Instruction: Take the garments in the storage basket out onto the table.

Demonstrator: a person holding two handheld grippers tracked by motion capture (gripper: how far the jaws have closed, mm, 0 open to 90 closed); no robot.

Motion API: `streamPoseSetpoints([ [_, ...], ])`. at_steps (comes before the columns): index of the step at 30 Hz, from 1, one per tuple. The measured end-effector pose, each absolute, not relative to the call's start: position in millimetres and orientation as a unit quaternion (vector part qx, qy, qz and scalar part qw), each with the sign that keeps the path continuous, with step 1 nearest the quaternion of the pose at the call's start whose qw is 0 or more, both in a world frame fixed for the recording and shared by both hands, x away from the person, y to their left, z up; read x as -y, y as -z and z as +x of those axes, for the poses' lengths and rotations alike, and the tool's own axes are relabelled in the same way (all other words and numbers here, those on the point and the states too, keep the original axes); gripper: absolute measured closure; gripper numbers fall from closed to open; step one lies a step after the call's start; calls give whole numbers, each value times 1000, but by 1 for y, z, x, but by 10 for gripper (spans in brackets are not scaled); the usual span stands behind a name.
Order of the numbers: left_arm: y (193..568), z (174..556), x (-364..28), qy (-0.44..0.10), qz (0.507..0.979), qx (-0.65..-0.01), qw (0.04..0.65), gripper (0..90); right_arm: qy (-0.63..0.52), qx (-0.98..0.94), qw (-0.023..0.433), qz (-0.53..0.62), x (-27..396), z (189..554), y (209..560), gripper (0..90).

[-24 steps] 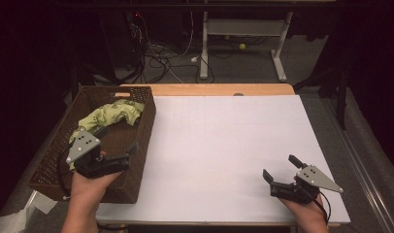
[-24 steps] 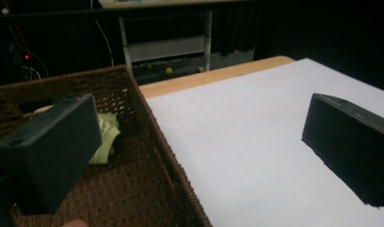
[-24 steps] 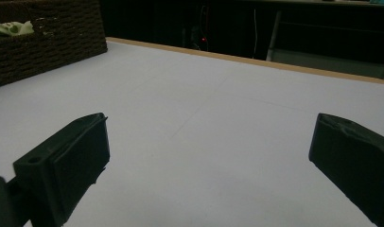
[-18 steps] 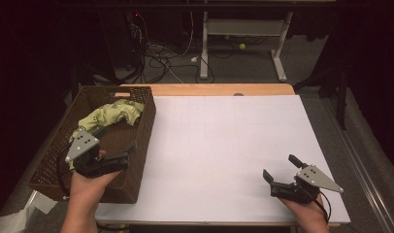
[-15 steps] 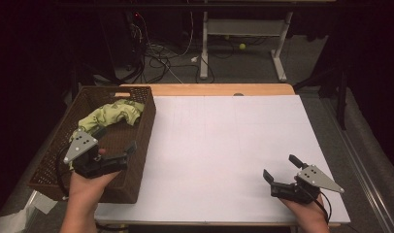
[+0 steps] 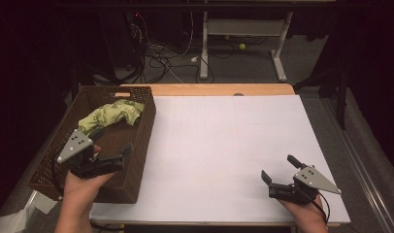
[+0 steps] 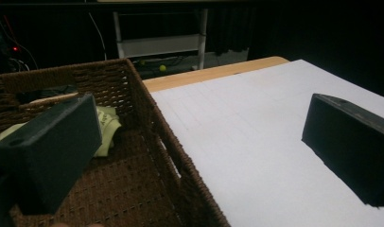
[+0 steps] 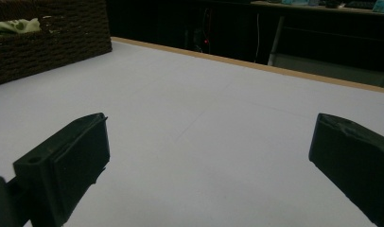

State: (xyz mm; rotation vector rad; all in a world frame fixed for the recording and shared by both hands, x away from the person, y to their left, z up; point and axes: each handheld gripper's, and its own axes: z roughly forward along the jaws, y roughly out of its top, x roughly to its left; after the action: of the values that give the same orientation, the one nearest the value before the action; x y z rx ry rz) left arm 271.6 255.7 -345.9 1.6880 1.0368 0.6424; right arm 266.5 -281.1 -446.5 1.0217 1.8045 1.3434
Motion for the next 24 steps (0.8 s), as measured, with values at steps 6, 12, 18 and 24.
streamPoseSetpoints([
  [6, 344, 272, -271, -261, 702, -425, 507, 0, -514, -689, 326, 393, 282, 268, 447, 0],
  [12, 349, 273, -287, -266, 695, -436, 507, 0, -513, -692, 325, 392, 281, 268, 448, 0],
  [18, 350, 271, -304, -277, 685, -447, 504, 0, -507, -696, 324, 392, 278, 268, 449, 0],
  [24, 353, 267, -323, -288, 679, -460, 494, 0, -511, -691, 322, 396, 281, 269, 449, 0],
])
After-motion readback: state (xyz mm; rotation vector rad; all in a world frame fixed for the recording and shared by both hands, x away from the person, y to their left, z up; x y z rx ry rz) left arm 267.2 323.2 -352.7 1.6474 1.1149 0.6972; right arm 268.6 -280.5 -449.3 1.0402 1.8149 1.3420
